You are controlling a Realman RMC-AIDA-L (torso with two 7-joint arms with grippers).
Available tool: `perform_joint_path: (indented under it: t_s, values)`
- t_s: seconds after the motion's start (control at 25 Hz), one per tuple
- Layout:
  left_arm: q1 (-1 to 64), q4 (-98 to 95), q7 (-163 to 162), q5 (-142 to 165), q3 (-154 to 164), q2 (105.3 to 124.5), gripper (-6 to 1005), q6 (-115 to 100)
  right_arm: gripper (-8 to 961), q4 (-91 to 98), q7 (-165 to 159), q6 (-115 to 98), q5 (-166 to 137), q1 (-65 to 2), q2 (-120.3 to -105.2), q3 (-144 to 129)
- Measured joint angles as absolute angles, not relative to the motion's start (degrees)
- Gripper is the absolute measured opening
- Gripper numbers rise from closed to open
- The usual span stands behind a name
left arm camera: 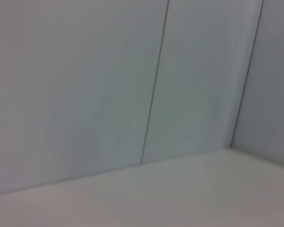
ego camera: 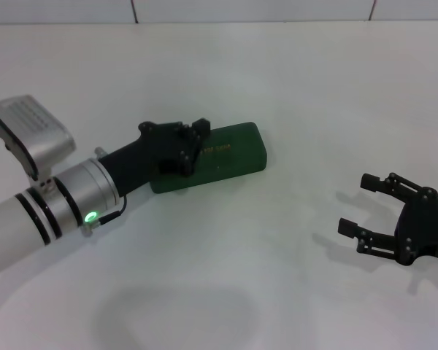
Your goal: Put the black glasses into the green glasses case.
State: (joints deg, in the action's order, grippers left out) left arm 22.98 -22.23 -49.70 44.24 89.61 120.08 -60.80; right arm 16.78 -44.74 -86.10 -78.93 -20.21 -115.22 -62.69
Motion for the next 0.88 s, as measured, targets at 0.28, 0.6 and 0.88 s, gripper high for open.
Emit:
perform_joint_path:
  t_s: [0.28, 0.6, 0.88]
  values:
    - [25.27, -22.62, -61.28, 44.76, 89.47, 118.12, 129, -62.1, 868, 16.92, -44.75, -86.05, -78.39, -20.21, -115.22, -62.52]
    - [25.89, -22.84, -64.21, 47.77, 86.85, 116.78, 137, -60.94, 868, 17.05, -46.66, -85.23, -77.68, -20.8, -115.13, -60.86]
    - [23.18, -24.79, -64.37, 49.79, 84.44, 115.82, 290, -62.1, 869, 17.05, -47.52, -85.16, -77.67, -21.11, -114.84, -58.66]
